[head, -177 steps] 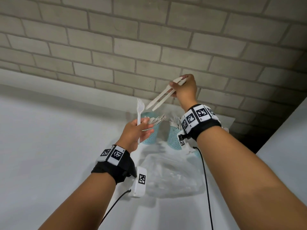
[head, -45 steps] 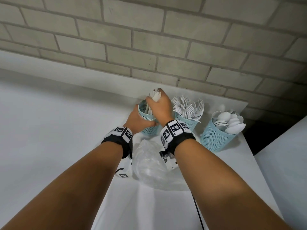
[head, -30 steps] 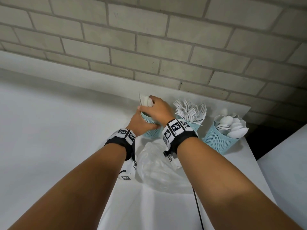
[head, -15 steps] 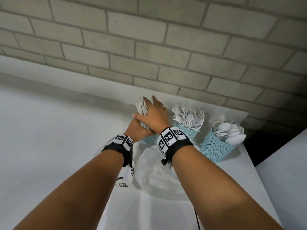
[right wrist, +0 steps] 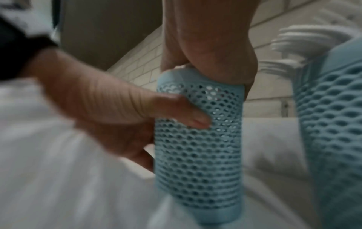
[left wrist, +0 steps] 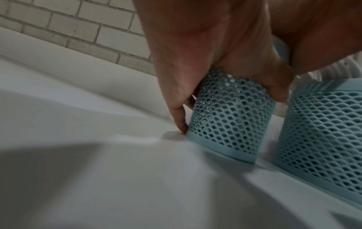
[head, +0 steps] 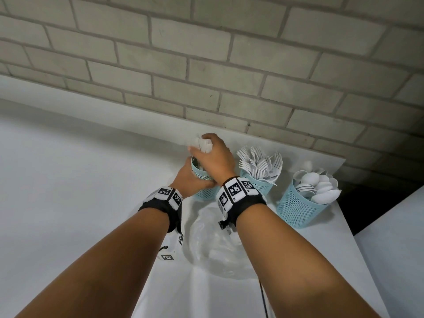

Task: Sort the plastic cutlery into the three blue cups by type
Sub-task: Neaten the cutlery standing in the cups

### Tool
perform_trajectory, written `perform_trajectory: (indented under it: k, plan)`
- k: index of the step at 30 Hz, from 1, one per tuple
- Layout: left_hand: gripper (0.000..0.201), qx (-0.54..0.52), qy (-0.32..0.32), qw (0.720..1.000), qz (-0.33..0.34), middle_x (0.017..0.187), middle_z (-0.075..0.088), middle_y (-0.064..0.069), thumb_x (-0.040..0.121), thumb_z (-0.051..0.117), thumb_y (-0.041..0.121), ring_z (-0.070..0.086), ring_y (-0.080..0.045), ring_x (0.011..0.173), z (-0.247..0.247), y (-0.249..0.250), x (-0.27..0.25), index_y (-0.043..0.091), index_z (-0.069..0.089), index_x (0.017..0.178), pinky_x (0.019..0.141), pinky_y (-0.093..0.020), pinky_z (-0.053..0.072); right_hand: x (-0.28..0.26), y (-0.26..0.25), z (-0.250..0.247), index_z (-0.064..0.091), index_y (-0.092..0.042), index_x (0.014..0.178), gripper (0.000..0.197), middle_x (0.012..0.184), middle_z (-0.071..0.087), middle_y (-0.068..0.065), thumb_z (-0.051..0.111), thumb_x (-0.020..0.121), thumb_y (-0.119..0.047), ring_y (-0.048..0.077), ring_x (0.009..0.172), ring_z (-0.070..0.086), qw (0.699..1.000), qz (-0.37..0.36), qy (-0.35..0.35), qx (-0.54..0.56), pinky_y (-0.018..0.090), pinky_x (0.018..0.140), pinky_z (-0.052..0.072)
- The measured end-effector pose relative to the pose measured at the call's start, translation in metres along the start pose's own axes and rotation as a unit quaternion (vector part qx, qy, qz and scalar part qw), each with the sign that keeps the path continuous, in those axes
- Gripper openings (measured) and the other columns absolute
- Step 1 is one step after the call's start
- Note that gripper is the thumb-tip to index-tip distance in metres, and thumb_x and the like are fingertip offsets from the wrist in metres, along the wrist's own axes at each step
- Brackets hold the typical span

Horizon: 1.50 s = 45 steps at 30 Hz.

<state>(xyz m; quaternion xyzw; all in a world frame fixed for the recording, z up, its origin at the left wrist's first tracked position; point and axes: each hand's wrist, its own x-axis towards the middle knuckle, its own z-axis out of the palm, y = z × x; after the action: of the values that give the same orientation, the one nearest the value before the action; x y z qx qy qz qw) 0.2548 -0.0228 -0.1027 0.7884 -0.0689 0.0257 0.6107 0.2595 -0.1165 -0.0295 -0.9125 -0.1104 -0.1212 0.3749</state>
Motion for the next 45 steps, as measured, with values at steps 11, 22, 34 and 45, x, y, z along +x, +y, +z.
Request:
perform_trajectory:
  k: [11,22,34,45]
  plan:
    - [0.101,0.011,0.012,0.999,-0.027,0.115,0.065,0.0,0.043,0.09,0.043,0.064,-0.015,0.105,-0.004,-0.008,0.002,0.015,0.044,0.129,0.094,-0.044,0.051,0.01,-0.004,0.002,0.059,-0.016,0.103,0.027,0.085,0.067,0.004,0.056,0.086,-0.037,0.023,0.078,0.063,0.998,0.006,-0.053,-0.019,0.031,0.071,0.047]
    - [0.097,0.009,0.027,0.999,-0.031,0.116,0.061,-0.002,0.044,0.086,0.031,0.061,-0.018,0.105,-0.001,-0.003,-0.001,0.015,0.038,0.127,0.095,-0.04,0.05,0.007,-0.001,0.002,0.058,-0.017,0.097,0.022,0.086,0.068,0.002,0.056,0.082,-0.033,0.023,0.08,0.064,0.999,0.021,-0.024,0.006,0.034,0.075,0.052]
    - [0.102,0.035,0.031,0.999,-0.022,0.116,0.058,0.002,0.043,0.084,0.041,0.061,-0.014,0.105,-0.001,-0.008,0.002,0.015,0.038,0.131,0.091,-0.035,0.051,0.011,0.0,-0.001,0.054,-0.015,0.087,0.013,0.081,0.067,0.003,0.06,0.087,-0.026,0.022,0.076,0.065,0.976,0.056,0.045,0.205,0.037,0.075,0.055]
    - [0.106,0.046,0.04,0.998,-0.014,0.121,0.057,0.002,0.043,0.085,0.04,0.058,-0.012,0.11,0.001,-0.01,0.003,0.016,0.035,0.133,0.098,-0.038,0.049,0.008,0.002,-0.007,0.036,-0.036,0.13,0.064,0.122,0.054,-0.001,0.072,0.078,-0.026,0.016,0.108,0.057,0.954,0.066,0.03,0.291,0.036,0.092,0.051]
